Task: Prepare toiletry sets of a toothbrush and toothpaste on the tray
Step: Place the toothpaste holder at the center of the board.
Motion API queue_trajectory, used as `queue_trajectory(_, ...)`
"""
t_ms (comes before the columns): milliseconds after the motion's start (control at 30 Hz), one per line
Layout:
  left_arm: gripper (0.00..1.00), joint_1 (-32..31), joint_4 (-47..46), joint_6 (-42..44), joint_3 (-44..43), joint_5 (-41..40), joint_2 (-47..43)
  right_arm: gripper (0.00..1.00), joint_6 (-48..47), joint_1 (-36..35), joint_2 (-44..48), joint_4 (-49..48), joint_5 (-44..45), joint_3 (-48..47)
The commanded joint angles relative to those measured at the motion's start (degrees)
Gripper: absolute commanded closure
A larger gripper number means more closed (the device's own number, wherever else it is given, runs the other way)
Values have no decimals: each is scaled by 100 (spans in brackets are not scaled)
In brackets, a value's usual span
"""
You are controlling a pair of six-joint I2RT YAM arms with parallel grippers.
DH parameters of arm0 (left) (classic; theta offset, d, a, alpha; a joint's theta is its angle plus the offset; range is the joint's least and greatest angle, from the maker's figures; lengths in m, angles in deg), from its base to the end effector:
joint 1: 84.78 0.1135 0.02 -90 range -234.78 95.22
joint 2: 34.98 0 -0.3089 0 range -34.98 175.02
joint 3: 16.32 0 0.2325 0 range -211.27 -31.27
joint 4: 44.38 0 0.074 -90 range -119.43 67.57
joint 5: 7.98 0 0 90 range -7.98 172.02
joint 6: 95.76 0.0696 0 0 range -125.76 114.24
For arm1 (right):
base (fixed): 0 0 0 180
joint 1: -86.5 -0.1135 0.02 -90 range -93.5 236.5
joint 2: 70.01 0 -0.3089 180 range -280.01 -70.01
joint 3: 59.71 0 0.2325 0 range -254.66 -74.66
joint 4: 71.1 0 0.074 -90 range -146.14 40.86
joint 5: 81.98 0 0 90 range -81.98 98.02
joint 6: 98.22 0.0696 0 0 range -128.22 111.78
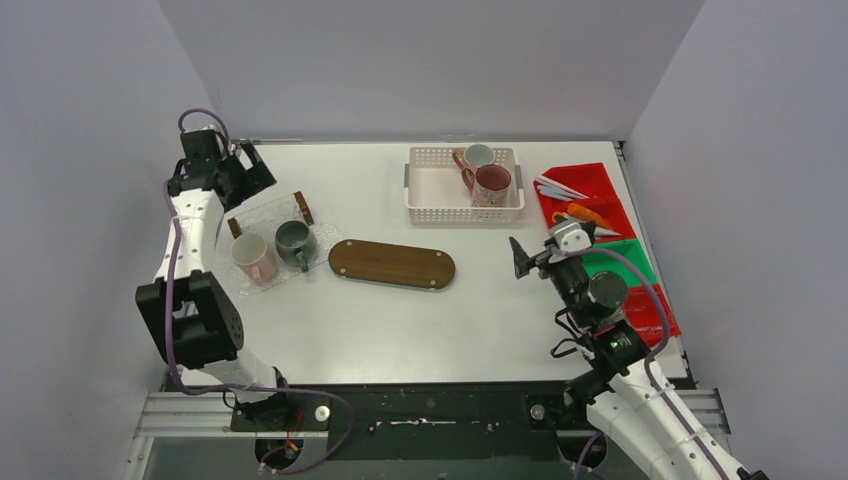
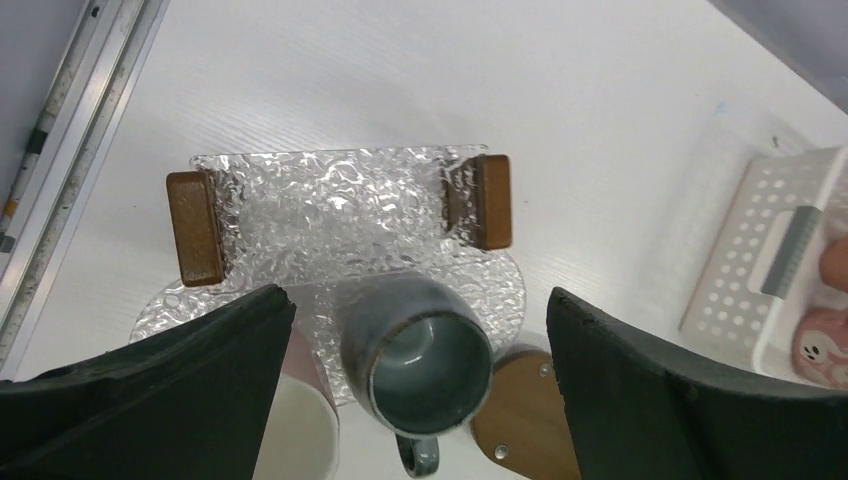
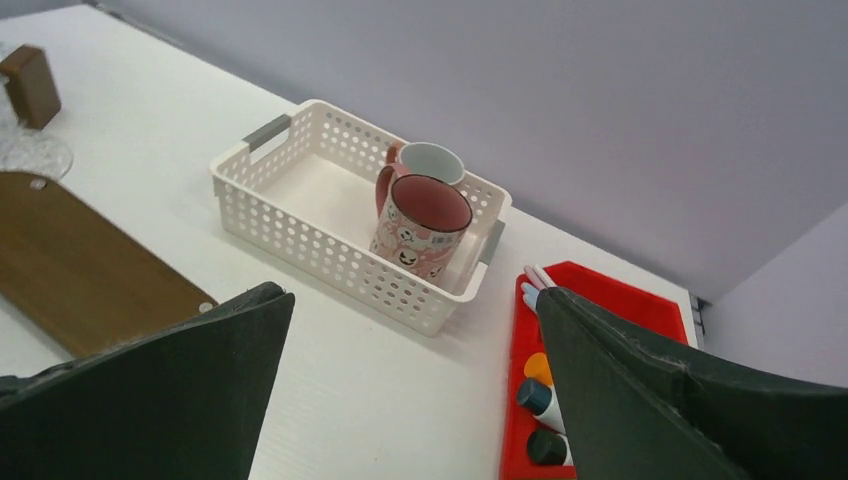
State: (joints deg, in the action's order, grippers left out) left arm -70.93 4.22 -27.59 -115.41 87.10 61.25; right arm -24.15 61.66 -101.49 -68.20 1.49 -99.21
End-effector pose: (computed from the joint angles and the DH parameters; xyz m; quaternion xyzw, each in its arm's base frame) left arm 0.3760 0.0864 0.3295 -0.2676 0.8860 -0.0671 0.3726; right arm 0.1141 0.0615 0.3200 -0.2741 0.6169 0.0955 0.7316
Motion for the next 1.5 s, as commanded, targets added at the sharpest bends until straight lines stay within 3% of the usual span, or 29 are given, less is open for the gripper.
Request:
queue_trajectory(0, 3, -311, 9, 239, 165, -107, -886, 0, 1281, -11, -334, 540, 1532, -958)
queue_trajectory(233, 3, -1094, -144, 347, 568, -328, -1871, 0, 2205, 96, -1371, 2922, 1884, -2466)
queue_trajectory(467, 3, -2337, -526, 599, 1080, -1080, -2889, 0, 2919, 713, -1964, 3726, 1962, -2947)
queue_trajectory(667, 3, -3210, -1099, 746, 1778, -1538, -3700, 0, 3635, 1425, -2727, 3912, 1757, -3359)
queue_trajectory(1000, 3, -3510, -1992, 872, 2855, -1984, -3987, 8, 5106, 2428, -3832, 3560, 1683, -3602)
queue_trajectory(1300, 3, -3876, -1957, 1154, 3270, -2879, -3845, 13, 5856, 2983, -4739, 3182, 1794, -3812)
queue_trajectory(1467, 3, -3959, -2013, 1171, 3331, -2982, -3813, 18, 6236, 3070, -5334, 3161, 1840, -4082)
